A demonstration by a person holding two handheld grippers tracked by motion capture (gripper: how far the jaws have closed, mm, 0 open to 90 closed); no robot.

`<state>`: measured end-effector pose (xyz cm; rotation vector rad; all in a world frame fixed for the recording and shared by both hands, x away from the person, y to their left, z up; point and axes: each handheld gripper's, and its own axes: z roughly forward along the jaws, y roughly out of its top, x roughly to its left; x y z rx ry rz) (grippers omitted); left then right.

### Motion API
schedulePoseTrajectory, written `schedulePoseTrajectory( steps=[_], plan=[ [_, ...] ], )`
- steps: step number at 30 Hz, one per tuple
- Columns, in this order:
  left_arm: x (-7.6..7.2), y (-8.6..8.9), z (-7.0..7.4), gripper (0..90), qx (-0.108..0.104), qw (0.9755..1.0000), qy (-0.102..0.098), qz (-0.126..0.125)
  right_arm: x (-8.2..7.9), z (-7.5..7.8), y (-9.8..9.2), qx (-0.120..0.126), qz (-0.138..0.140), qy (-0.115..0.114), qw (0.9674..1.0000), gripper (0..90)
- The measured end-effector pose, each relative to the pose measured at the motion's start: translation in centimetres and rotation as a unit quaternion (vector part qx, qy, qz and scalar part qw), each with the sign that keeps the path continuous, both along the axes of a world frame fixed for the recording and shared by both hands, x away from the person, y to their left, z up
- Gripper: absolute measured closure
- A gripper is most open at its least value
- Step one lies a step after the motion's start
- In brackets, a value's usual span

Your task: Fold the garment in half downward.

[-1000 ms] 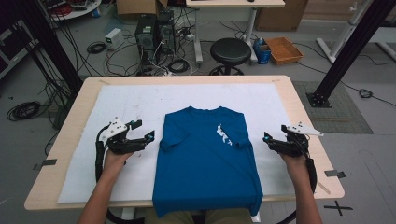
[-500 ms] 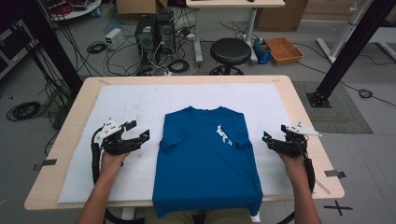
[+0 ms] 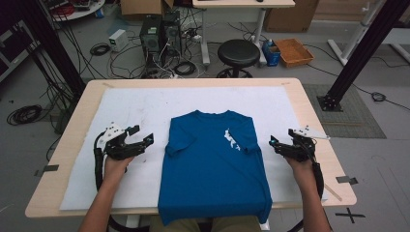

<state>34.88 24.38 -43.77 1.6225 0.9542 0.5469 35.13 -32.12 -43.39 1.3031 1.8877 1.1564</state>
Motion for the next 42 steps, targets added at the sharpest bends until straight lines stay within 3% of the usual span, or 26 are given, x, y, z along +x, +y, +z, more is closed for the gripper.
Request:
schedulePoseTrajectory(
  steps=[8,11,12,13,16,17,18,19,20,21,22,25,28,33,36,38,39,42],
  plan=[
    [1.0,-0.8,0.4,25.8,0.001,0.9998,0.020,0.002,0.6,0.5,0.4,0.013,0.008,0.006,0.9999,20.1],
    [2.8,-2.0,1.6,25.8,0.014,0.9992,0.036,-0.002,0.5,0.5,0.5,0.015,0.013,0.009,0.9998,20.1],
    [2.8,-2.0,1.6,25.8,0.014,0.9992,0.036,-0.002,0.5,0.5,0.5,0.017,0.014,0.009,0.9997,20.1],
    [4.0,-2.9,2.3,25.8,0.029,0.9987,0.041,-0.003,0.5,0.5,0.6,0.017,0.014,0.008,0.9997,20.1],
    [5.2,-3.8,2.7,25.8,0.044,0.9977,0.051,-0.002,0.7,0.4,0.7,0.015,0.019,0.010,0.9997,20.1],
    [6.3,-4.8,2.6,26.0,0.068,0.9955,0.066,0.003,0.8,0.4,0.8,0.015,0.019,0.012,0.9996,20.1],
    [6.3,-4.8,2.6,26.3,0.068,0.9955,0.066,0.003,0.8,0.3,0.9,0.014,0.019,0.014,0.9996,20.1],
    [7.4,-5.5,1.9,27.3,0.090,0.9924,0.084,0.009,0.9,0.3,0.9,0.014,0.020,0.016,0.9996,20.1],
    [7.4,-5.5,1.9,28.8,0.090,0.9924,0.084,0.009,1.0,0.3,1.0,0.013,0.022,0.017,0.9995,20.1],
    [8.3,-6.1,1.0,29.2,0.111,0.9885,0.102,0.015,1.0,0.2,1.1,0.012,0.023,0.019,0.9995,20.1],
    [8.7,-6.4,0.5,29.8,0.115,0.9869,0.111,0.016,1.1,0.2,1.2,0.012,0.025,0.019,0.9994,20.1],
    [9.6,-7.0,-0.4,35.3,0.134,0.9830,0.124,0.012,1.4,0.1,1.4,0.017,0.029,0.025,0.9991,20.1],
    [9.9,-7.5,-0.8,37.4,0.142,0.9812,0.130,0.009,1.8,0.3,1.8,0.012,0.034,0.041,0.9985,20.2],
    [10.3,-8.6,-1.3,44.8,0.163,0.9774,0.135,0.002,3.4,0.9,3.3,-0.017,0.049,0.060,0.9968,20.6],
    [10.3,-8.6,-1.3,51.5,0.166,0.9772,0.132,-0.005,4.5,0.9,4.0,-0.027,0.049,0.076,0.9955,20.6],
    [10.3,-8.6,-1.3,62.1,0.165,0.9776,0.130,-0.014,4.8,0.8,4.1,-0.030,0.051,0.076,0.9954,20.6],
    [10.3,-8.8,-1.3,65.7,0.167,0.9777,0.126,-0.020,5.5,0.7,4.5,-0.038,0.051,0.090,0.9940,20.9],
    [10.3,-8.9,-1.3,76.5,0.165,0.9780,0.125,-0.025,6.2,0.5,4.8,-0.044,0.053,0.097,0.9930,24.8]
  ],
)
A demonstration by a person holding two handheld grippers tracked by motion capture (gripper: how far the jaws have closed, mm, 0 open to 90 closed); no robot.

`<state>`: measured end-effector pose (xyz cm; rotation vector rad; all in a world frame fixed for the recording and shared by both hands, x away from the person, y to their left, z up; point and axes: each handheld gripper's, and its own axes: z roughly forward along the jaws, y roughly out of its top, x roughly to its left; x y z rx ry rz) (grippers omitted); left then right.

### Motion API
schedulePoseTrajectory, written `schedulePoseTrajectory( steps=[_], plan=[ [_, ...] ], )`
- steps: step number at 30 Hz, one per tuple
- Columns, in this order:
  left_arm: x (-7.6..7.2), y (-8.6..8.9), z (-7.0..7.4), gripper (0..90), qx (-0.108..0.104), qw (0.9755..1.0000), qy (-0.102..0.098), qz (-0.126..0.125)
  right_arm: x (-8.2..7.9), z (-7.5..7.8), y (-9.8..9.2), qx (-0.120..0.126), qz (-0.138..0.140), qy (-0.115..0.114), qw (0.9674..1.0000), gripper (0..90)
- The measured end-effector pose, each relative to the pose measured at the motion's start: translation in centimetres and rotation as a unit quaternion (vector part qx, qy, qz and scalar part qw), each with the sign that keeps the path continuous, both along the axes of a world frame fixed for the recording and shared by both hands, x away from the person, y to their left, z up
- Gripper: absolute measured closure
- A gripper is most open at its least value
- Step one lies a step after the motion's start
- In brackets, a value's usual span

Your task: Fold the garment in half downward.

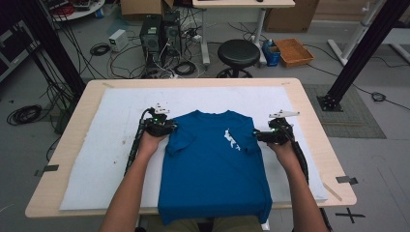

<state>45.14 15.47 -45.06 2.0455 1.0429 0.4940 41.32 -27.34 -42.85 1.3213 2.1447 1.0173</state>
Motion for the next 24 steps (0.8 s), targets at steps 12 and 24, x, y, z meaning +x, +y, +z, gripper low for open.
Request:
schedulePoseTrajectory(
  steps=[12,24],
  plan=[
    [0.0,0.7,0.1,87.3,-0.040,0.9992,0.002,0.006,5.6,-0.7,3.7,-0.025,-0.027,0.051,0.9980,32.8],
    [-1.0,2.6,0.2,87.6,-0.136,0.9906,-0.004,0.015,5.4,-1.0,4.6,-0.044,0.026,0.045,0.9977,86.2]
  ],
)
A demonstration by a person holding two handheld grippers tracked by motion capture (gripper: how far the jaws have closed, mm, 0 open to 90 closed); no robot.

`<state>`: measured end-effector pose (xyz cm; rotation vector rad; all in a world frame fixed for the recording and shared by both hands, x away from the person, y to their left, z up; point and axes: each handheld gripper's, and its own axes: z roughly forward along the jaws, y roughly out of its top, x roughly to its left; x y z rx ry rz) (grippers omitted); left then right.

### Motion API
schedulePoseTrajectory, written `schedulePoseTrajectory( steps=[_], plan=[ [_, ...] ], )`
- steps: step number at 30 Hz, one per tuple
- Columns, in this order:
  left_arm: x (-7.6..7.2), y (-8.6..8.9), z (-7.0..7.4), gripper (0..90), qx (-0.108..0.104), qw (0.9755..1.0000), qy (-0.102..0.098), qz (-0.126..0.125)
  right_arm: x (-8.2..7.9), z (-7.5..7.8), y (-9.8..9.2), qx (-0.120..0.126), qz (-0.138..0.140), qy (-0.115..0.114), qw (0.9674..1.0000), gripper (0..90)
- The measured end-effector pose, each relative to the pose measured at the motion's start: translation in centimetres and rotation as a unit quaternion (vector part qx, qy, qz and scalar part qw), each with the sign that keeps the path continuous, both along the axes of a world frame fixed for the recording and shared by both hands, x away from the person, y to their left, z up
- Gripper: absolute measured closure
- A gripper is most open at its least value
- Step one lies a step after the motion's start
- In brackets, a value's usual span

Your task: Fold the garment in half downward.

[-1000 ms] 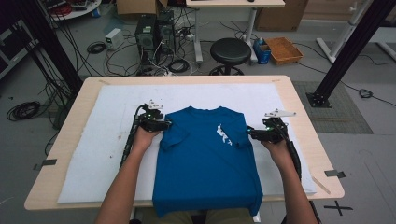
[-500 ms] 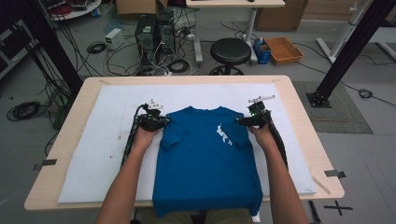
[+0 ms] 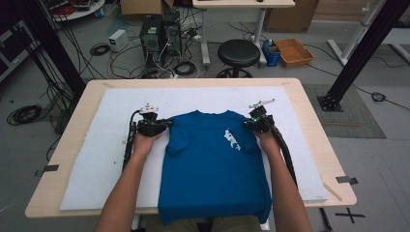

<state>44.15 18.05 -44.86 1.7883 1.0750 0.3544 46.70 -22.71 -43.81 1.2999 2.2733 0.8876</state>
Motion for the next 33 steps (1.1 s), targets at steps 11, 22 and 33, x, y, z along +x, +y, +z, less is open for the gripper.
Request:
schedulePoseTrajectory(
  steps=[11,22,33],
  plan=[
    [-3.7,1.5,2.2,87.6,-0.073,0.9948,-0.056,-0.042,-3.9,2.3,-2.0,0.070,0.029,-0.070,0.9947,86.5],
    [-7.8,2.5,2.2,87.5,-0.094,0.9902,-0.055,-0.088,-8.7,2.9,-2.7,0.091,0.081,-0.095,0.9880,86.5],
    [-12.6,3.1,1.2,87.5,-0.085,0.9849,-0.040,-0.145,-15.1,2.1,-4.2,0.105,0.139,-0.078,0.9816,86.5]
  ],
)
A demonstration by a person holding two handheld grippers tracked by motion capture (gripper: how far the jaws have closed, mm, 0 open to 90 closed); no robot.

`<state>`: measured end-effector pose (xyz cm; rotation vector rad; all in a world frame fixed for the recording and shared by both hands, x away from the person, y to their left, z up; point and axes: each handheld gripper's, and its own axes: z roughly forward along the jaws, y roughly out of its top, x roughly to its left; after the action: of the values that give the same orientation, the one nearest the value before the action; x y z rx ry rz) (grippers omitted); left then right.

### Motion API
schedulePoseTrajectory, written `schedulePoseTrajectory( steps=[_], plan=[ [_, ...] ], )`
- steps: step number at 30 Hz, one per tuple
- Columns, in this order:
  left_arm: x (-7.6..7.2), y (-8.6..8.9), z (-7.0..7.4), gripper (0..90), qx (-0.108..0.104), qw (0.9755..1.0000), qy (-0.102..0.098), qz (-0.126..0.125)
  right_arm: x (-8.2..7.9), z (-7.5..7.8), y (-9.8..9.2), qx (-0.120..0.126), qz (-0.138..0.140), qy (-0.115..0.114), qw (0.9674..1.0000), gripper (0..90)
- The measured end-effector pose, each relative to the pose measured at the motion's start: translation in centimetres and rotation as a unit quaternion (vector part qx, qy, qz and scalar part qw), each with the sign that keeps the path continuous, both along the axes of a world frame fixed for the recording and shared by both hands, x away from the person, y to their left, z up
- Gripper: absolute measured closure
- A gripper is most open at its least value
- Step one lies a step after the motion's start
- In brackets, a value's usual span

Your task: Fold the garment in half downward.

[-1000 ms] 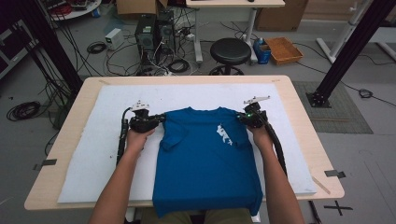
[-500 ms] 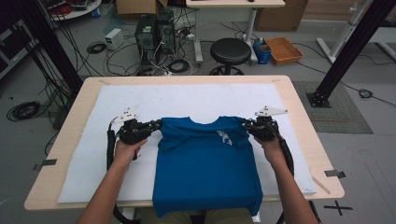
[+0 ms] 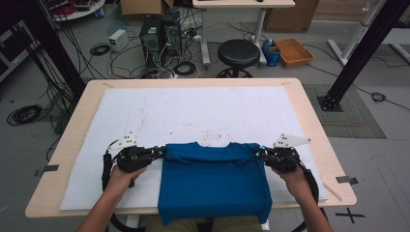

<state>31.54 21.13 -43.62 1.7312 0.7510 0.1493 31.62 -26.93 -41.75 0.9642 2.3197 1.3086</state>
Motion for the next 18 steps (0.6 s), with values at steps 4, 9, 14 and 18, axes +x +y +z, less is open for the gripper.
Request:
schedulePoseTrajectory(
  steps=[4,9,14,18],
  plan=[
    [-0.9,0.2,-0.5,87.5,0.000,0.9998,0.014,-0.015,-1.4,-0.5,-0.4,-0.003,0.011,0.012,0.9999,86.5],
    [-2.0,0.2,-0.6,87.4,0.026,0.9986,0.021,-0.040,-3.1,-0.9,-1.0,-0.017,0.039,0.042,0.9982,86.5],
    [-1.8,0.5,-0.7,50.0,0.013,0.9981,0.059,-0.010,-3.6,-1.2,-1.5,0.016,0.059,0.064,0.9961,58.9],
    [-0.8,1.3,0.3,37.1,0.003,0.9965,0.037,0.075,-3.0,-0.3,-2.0,0.055,-0.002,0.025,0.9982,41.2]
  ],
)
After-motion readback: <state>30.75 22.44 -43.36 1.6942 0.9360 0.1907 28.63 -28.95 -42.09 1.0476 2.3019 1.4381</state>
